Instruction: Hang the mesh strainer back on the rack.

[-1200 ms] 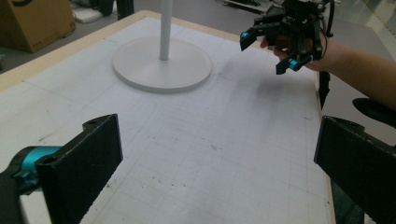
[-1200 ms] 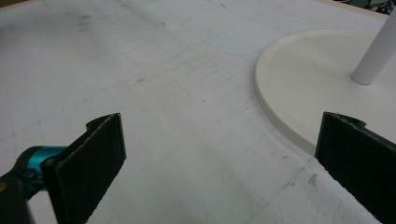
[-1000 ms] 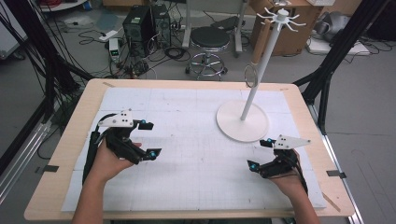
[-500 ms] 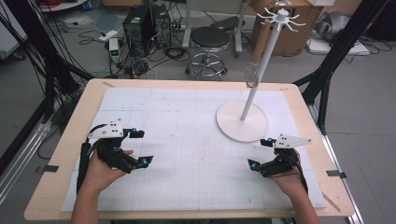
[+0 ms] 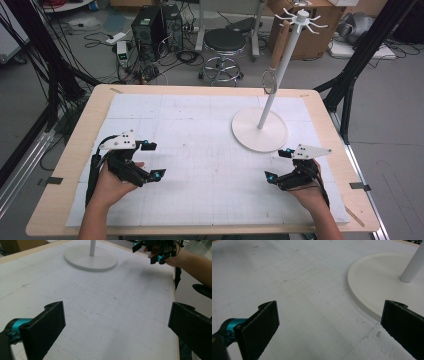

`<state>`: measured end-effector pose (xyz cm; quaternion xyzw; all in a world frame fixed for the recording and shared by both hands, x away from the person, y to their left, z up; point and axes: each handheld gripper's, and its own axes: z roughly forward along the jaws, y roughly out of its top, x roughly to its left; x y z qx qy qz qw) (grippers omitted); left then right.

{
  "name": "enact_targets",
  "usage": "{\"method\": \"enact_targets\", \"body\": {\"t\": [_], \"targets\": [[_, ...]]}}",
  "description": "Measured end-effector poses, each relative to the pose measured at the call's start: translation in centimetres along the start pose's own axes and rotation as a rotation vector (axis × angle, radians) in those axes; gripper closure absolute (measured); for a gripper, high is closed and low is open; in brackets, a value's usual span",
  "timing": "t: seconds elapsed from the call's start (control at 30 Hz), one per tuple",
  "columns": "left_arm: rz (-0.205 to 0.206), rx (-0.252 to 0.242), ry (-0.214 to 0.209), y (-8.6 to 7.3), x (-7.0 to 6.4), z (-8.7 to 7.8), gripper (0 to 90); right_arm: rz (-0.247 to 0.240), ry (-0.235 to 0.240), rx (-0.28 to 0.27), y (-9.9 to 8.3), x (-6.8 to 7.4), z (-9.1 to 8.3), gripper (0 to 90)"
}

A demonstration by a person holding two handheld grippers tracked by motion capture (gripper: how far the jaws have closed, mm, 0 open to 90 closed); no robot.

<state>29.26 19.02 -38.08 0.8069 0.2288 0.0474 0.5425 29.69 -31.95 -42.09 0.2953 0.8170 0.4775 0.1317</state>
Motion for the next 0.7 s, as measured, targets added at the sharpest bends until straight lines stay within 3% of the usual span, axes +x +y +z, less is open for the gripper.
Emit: {"method": "enact_targets", "body": {"t": [0.17,0.7], "targets": [[-0.017,0.022,0.015,-0.63,0.38,0.13,1.6,0.007,-0.002,-0.011,0.02,0.02,-0.22,0.5],[-0.028,0.022,0.036,-0.96,0.62,-0.04,1.6,0.007,-0.004,0.002,-0.04,-0.07,-0.07,0.5]]}}
